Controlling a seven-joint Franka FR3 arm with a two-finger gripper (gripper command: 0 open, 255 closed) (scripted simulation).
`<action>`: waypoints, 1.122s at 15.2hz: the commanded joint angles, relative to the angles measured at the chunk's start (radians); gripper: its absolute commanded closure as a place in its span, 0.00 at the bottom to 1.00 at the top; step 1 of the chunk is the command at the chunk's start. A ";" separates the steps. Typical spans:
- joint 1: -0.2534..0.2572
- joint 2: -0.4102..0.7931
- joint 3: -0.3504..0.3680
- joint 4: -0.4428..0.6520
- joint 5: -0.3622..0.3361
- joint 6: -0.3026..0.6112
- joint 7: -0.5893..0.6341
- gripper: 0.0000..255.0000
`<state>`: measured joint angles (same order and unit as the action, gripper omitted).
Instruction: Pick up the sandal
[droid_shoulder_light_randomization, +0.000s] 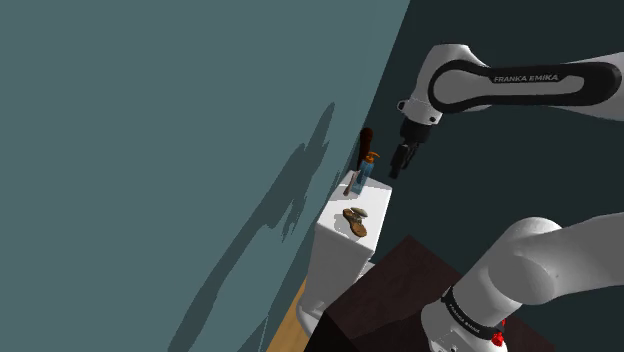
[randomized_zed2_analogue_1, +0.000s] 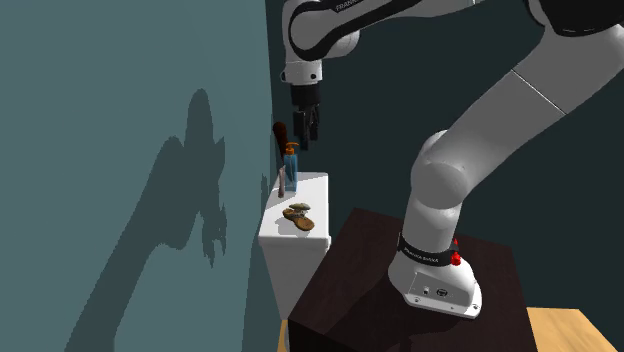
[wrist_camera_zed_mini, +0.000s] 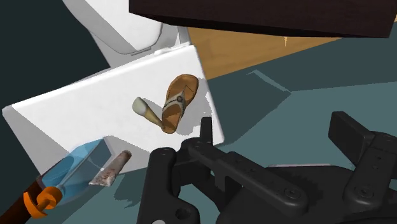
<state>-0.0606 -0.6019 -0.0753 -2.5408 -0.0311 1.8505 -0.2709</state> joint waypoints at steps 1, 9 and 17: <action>-0.006 0.062 -0.016 -0.014 -0.008 0.070 -0.017 0.00; -0.024 0.342 -0.076 -0.021 -0.016 0.326 -0.089 0.00; -0.040 0.673 -0.116 0.062 0.034 0.538 -0.183 0.00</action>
<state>-0.0979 0.0214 -0.1878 -2.5008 -0.0081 2.3655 -0.4391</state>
